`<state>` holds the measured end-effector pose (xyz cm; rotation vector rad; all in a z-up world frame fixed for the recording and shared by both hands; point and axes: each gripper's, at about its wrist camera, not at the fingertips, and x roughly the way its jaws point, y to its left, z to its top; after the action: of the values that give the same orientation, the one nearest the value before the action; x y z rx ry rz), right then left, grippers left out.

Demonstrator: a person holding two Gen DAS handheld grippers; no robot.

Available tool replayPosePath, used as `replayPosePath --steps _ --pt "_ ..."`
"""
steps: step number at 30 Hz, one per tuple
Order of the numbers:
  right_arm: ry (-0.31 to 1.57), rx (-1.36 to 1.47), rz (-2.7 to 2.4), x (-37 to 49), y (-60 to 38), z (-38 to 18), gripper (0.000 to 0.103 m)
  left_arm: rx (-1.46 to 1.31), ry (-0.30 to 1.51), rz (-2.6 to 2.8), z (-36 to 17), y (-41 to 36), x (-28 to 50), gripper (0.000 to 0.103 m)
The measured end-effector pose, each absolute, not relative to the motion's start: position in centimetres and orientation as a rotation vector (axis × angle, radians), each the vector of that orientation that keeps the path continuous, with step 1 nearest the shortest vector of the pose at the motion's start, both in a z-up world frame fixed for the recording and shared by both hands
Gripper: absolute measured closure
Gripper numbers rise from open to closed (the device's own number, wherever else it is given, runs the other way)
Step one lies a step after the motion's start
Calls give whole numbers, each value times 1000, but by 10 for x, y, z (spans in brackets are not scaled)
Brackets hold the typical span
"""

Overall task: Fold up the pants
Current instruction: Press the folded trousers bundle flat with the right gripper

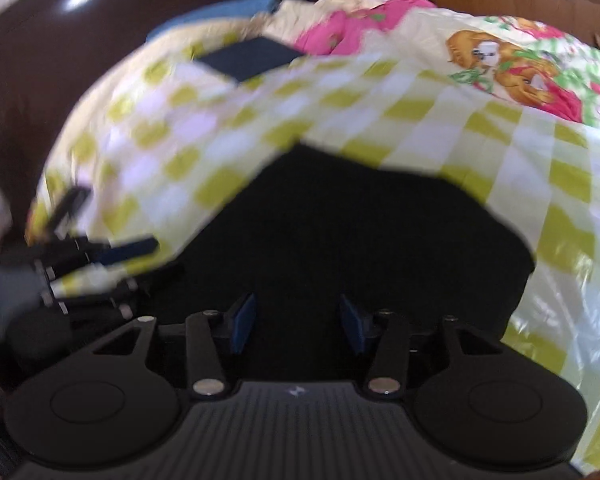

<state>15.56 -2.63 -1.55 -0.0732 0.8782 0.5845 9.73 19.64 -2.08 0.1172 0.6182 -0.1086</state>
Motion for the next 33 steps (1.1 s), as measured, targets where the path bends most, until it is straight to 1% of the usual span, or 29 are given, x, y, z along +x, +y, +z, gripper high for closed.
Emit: replayPosePath --steps 3,5,7,11,15,17,20,22,24,26,28,30,33 --pt "892 5 568 164 -32 -7 52 148 628 -102 -14 193 98 53" --pt "841 66 542 160 -49 12 52 184 601 -104 0 190 96 53" --pt "793 64 485 152 -66 24 51 195 563 -111 16 189 91 54" --pt "805 125 361 162 -101 20 46 217 495 -150 38 180 95 54" --pt "905 341 279 191 -130 -3 46 261 542 -193 23 161 111 54" --pt "918 440 276 199 -144 -13 46 290 579 -214 7 155 112 54" --pt "899 521 291 216 -152 -21 46 318 575 -204 -5 153 105 53" --pt "901 510 290 232 -149 -26 50 290 588 -210 -4 156 108 53" --pt "915 533 287 248 -151 -33 65 275 598 -212 -5 157 112 51" --pt "915 553 271 257 -155 -34 67 271 601 -209 -6 157 114 49" --pt "899 529 240 254 -156 -28 67 273 596 -202 -6 157 111 47" --pt "879 472 228 238 -155 -12 63 270 593 -197 -4 158 109 46" --pt "863 420 340 187 -145 12 63 268 584 -190 2 160 104 46"
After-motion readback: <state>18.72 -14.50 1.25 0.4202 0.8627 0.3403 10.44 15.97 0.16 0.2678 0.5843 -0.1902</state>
